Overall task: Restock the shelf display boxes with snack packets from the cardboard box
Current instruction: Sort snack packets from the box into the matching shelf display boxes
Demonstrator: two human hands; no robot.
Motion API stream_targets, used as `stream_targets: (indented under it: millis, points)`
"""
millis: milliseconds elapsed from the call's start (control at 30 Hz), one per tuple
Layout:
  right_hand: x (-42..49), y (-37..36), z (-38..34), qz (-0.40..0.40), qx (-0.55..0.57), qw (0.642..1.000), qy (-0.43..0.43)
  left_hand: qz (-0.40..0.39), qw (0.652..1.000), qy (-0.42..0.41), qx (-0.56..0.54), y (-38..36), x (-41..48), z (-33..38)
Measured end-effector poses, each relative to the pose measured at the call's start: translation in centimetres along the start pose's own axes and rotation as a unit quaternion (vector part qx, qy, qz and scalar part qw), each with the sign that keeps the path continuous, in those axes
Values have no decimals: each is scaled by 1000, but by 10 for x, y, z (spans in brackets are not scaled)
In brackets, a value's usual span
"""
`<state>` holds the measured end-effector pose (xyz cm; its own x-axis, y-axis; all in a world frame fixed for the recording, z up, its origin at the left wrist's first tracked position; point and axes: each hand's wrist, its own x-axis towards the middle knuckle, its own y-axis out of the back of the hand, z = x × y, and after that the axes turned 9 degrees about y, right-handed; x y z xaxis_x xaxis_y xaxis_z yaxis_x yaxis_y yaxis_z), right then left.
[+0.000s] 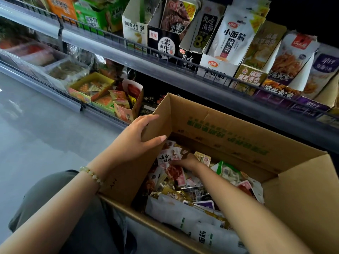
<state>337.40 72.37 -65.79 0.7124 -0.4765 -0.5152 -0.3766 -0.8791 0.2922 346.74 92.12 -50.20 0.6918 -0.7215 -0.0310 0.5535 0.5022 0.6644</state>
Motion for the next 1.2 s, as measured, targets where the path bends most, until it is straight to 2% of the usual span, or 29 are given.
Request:
stream_targets:
  millis: [100,233,400,533,667,767,833,867,967,1033,1133,1200]
  points:
    - [-4,-5,8,-1,-45,999,18,-1,1000,-3,5,0,0,0]
    - [-5,-3,14,-31,-14,999,12,-3,1000,-2,3,-1,0,0]
    - [-15,9,23,-1,12,1000,15,-9,1000,4,-4,0,0,-1]
    - [-42,31,16,41,30,997,60,-5,1000,5,0,0,1,-2]
    - [-85,66,0,42,18,992,113,-28,1000,7,7,1,0,-2]
    - [-115,89,-7,41,-6,988,146,-38,994,23,104,5,0,6]
    - [-133,103,-13,59,-1,984,168,-2,985,-17,171,5,1,24]
    - [-142,110,-18,67,13,982,178,-3,985,-34,167,3,1,37]
    - [-165,129,-36,89,92,969,213,-110,993,-5,42,-20,5,76]
    - [-176,140,-47,111,157,949,249,-184,981,23,-61,-40,10,97]
    - [-184,151,-54,130,253,915,287,-234,959,25,-159,-64,14,122]
    - [-188,155,-56,143,304,893,299,-255,932,53,-254,-77,15,136]
